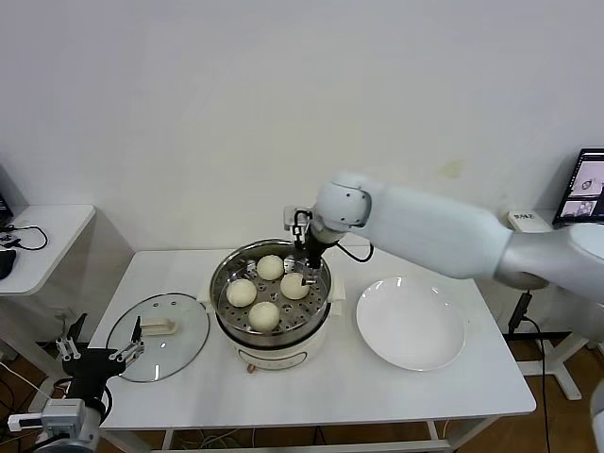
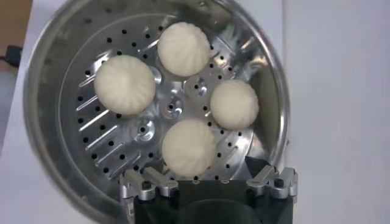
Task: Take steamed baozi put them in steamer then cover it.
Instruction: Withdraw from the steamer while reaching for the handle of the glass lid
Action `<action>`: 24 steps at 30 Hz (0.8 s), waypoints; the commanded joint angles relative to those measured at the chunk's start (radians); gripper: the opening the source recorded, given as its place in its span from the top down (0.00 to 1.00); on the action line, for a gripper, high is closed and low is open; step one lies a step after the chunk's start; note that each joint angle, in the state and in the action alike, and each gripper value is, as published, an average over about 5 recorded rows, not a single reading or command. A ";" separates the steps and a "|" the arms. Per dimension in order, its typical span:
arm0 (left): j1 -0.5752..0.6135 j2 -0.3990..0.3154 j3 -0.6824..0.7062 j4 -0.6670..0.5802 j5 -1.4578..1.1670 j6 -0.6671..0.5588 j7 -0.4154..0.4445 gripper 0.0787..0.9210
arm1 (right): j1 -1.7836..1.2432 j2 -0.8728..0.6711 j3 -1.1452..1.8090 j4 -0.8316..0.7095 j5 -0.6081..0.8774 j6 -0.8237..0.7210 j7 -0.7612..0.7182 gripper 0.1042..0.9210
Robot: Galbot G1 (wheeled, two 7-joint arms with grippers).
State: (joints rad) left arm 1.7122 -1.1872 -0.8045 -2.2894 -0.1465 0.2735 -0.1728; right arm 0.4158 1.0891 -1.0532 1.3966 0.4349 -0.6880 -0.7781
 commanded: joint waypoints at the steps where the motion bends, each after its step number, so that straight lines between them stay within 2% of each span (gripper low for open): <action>1: 0.000 0.006 -0.002 0.006 0.002 -0.017 -0.008 0.12 | -0.129 -0.273 0.134 0.299 0.229 0.101 0.468 0.12; 7: -0.012 0.011 0.007 0.029 0.014 -0.028 -0.012 0.12 | -0.480 -0.402 0.411 0.417 0.160 0.298 0.667 0.12; 12: -0.024 0.013 0.019 0.051 0.049 -0.043 0.005 0.12 | -0.907 -0.417 0.809 0.474 0.041 0.408 0.713 0.12; 18: -0.041 0.019 0.031 0.085 0.088 -0.052 0.011 0.12 | -1.404 -0.265 1.330 0.488 -0.159 0.608 0.649 0.12; 24: -0.065 0.036 0.035 0.165 0.287 -0.077 0.054 0.12 | -1.682 -0.012 1.669 0.502 -0.241 0.778 0.569 0.12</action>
State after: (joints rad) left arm 1.6636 -1.1601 -0.7725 -2.2006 -0.0505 0.2168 -0.1557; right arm -0.6528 0.8624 -0.0315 1.8242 0.3510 -0.1879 -0.2170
